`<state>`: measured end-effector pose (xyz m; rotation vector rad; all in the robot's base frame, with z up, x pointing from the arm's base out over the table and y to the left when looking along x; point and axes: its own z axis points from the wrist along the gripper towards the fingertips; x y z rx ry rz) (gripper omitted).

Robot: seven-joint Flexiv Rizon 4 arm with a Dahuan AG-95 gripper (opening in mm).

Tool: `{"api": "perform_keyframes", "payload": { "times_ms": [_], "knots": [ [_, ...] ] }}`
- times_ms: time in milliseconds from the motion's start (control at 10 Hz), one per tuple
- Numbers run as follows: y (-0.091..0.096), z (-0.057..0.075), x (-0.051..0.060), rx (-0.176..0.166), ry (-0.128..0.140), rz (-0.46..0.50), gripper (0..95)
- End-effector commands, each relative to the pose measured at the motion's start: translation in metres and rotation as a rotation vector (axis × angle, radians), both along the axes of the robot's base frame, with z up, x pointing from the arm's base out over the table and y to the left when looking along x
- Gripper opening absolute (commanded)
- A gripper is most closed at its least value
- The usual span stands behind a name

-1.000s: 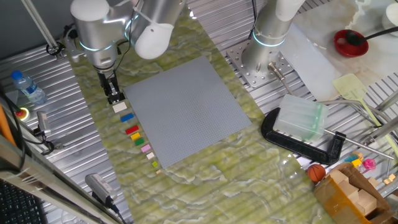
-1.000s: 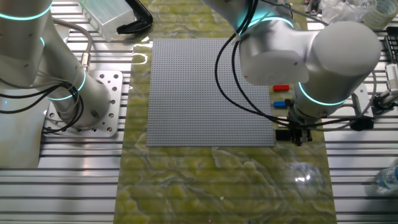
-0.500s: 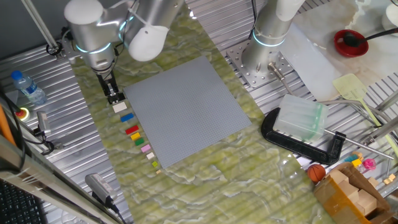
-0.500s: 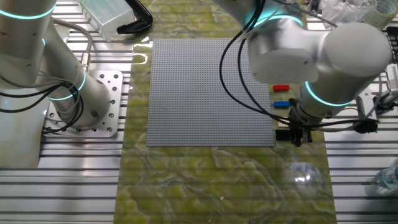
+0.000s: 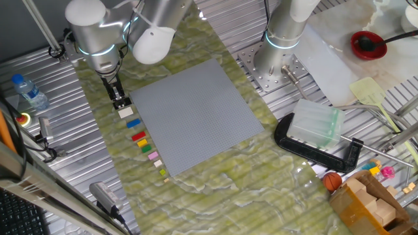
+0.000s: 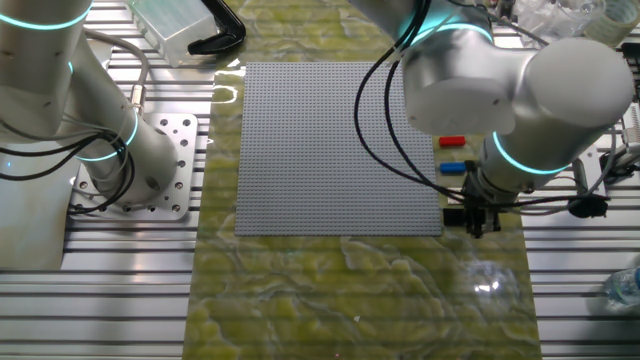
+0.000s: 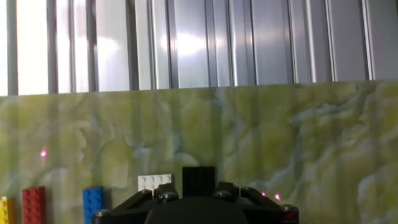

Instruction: Build with small Lego blocks

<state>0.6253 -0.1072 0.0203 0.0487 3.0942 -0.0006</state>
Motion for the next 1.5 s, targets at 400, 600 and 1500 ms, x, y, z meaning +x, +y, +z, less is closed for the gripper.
{"api": "perform_keyframes", "payload": {
  "times_ms": [400,600,1500],
  "knots": [
    [0.0028,-0.0031,-0.0022,0.001,0.004,0.004,38.0],
    [0.0022,-0.0058,-0.0058,0.001,0.004,0.008,38.0],
    [0.0027,-0.0081,-0.008,0.001,0.004,0.01,38.0]
  ]
}}
